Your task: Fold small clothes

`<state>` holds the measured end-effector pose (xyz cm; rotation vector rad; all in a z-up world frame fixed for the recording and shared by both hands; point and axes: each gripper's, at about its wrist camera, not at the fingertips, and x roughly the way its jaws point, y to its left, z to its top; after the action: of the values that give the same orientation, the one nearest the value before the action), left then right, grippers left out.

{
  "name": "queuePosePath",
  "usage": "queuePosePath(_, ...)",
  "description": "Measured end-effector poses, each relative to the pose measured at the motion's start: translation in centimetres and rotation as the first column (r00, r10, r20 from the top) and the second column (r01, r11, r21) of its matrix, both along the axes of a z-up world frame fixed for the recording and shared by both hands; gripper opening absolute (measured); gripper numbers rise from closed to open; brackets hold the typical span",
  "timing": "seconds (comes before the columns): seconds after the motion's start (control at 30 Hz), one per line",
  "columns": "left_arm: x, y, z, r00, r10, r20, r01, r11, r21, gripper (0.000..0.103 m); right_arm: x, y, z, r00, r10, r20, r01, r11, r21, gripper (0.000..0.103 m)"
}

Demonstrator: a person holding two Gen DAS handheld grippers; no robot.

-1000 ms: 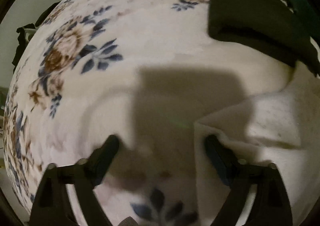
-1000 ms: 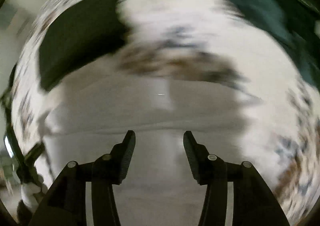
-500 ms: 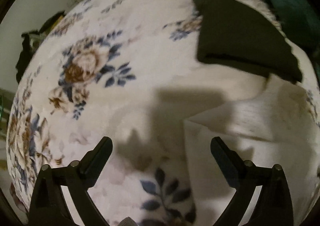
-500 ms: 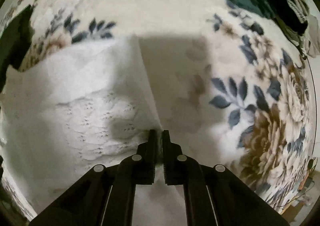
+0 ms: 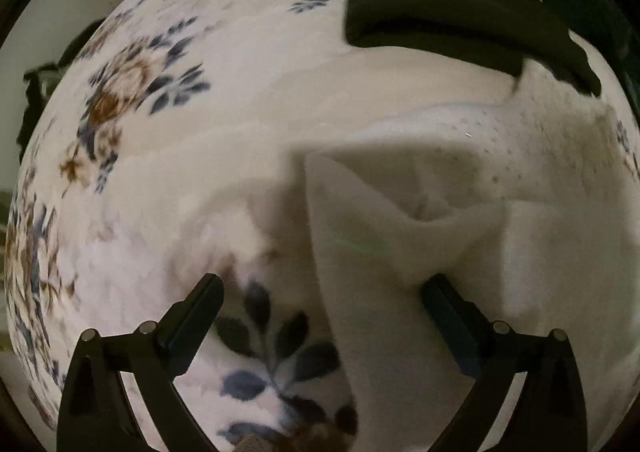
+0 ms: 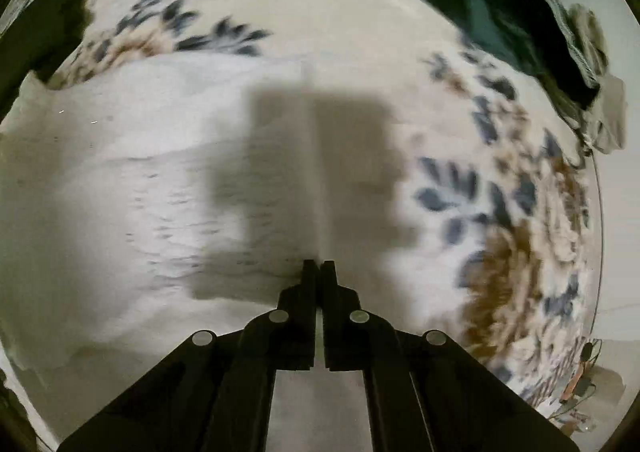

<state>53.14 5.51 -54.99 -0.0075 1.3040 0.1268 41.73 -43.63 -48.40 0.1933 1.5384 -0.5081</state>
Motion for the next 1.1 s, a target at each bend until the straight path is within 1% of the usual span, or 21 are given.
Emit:
queuePosePath(0.1,-1.2,-0.2,2.5,0.999,0.025,0.032,-0.027,0.999,0.043,0.103,-0.6,-0.8,0.0,1.000,-0.019,0.025,0.014,0.983,0.182,0.004)
queuePosePath(0.13,-2.2,-0.6,3.7,0.998,0.027,0.053,-0.029,0.998,0.051,0.103,0.4,-0.8,0.1,0.999,-0.008,0.035,0.000,0.971,0.238,0.014)
queuePosePath(0.17,-3.0,-1.0,4.5,0.997,0.029,0.065,-0.032,0.998,0.056,0.103,0.5,-0.7,0.5,0.999,0.008,0.042,-0.019,0.961,0.275,0.026)
queuePosePath(0.2,-4.2,-1.7,5.7,0.996,0.035,0.079,-0.041,0.997,0.065,0.103,0.5,-0.6,0.9,0.998,0.024,0.052,-0.039,0.953,0.302,0.061)
queuePosePath(0.23,-5.4,-2.6,6.7,0.995,0.042,0.089,-0.048,0.996,0.073,0.103,0.6,-0.5,1.5,0.997,0.040,0.067,-0.060,0.946,0.319,0.081)
queuePosePath(0.3,-8.4,-4.9,8.5,0.993,0.056,0.105,-0.065,0.994,0.089,0.103,1.3,-1.1,2.9,0.990,0.100,0.099,-0.128,0.930,0.345,0.083)
queuePosePath(0.37,-11.1,-7.5,9.7,0.992,0.075,0.097,-0.083,0.994,0.074,0.103,1.4,-1.5,3.8,0.979,0.173,0.111,-0.202,0.907,0.369,0.083)
queuePosePath(0.43,-14.5,-11.4,10.1,0.995,0.081,0.055,-0.083,0.996,0.034,0.103,0.8,-1.2,4.8,0.972,0.204,0.113,-0.233,0.879,0.416,0.083)
queuePosePath(0.47,-15.5,-13.0,10.0,0.997,0.074,0.032,-0.074,0.997,0.011,0.103,0.2,-2.3,5.9,0.969,0.219,0.115,-0.247,0.856,0.454,0.083)
queuePosePath(0.57,-21.3,-21.3,8.4,0.998,-0.012,-0.069,0.008,0.998,-0.061,0.103,-2.4,-5.9,7.6,0.953,0.287,0.100,-0.298,0.821,0.487,0.083)
queuePosePath(0.6,-22.7,-23.3,7.7,0.994,-0.043,-0.099,0.035,0.996,-0.081,0.103,-2.4,-5.8,7.0,0.950,0.296,0.097,-0.305,0.816,0.492,0.083)
queuePosePath(0.7,-27.5,-30.4,4.4,0.969,-0.143,-0.199,0.112,0.981,-0.158,0.103,-4.3,-10.4,7.0,0.948,0.309,0.074,-0.301,0.798,0.522,0.083)
queuePosePath(0.77,-29.9,-34.1,2.3,0.953,-0.194,-0.233,0.152,0.970,-0.188,0.103,-4.1,-12.6,6.3,0.953,0.291,0.086,-0.290,0.792,0.538,0.073)
queuePosePath(0.8,-30.7,-35.4,1.4,0.946,-0.212,-0.244,0.170,0.969,-0.180,0.103,-3.7,-13.6,5.7,0.953,0.289,0.089,-0.290,0.787,0.545,0.053)
queuePosePath(0.83,-31.6,-36.9,0.1,0.938,-0.230,-0.261,0.189,0.967,-0.172,0.103,-2.6,-14.1,4.5,0.955,0.284,0.087,-0.283,0.784,0.553,0.043)
queuePosePath(0.9,-32.3,-38.4,-2.0,0.928,-0.244,-0.282,0.212,0.967,-0.140,0.102,-0.7,-14.7,2.1,0.964,0.251,0.091,-0.255,0.767,0.589,0.043)
queuePosePath(0.93,-32.4,-38.8,-2.8,0.928,-0.246,-0.281,0.222,0.969,-0.112,0.102,1.1,-14.2,0.1,0.968,0.234,0.093,-0.241,0.756,0.608,0.043)
queuePosePath(0.97,-32.4,-39.0,-3.3,0.931,-0.249,-0.266,0.233,0.968,-0.091,0.102,2.6,-14.5,-1.4,0.975,0.200,0.098,-0.215,0.728,0.651,0.044)
queuePosePath(1.03,-32.1,-38.9,-3.4,0.943,-0.250,-0.222,0.236,0.968,-0.088,0.092,5.1,-14.6,-3.6,0.985,0.141,0.098,-0.168,0.685,0.709,0.052)
queuePosePath(1.07,-32.0,-38.7,-2.9,0.950,-0.254,-0.182,0.242,0.966,-0.085,0.068,6.4,-14.6,-4.6,0.988,0.111,0.104,-0.152,0.668,0.728,0.052)
queuePosePath(1.1,-32.1,-38.7,-2.4,0.953,-0.260,-0.153,0.252,0.965,-0.072,0.036,7.1,-14.5,-5.2,0.989,0.100,0.105,-0.144,0.655,0.742,0.052)
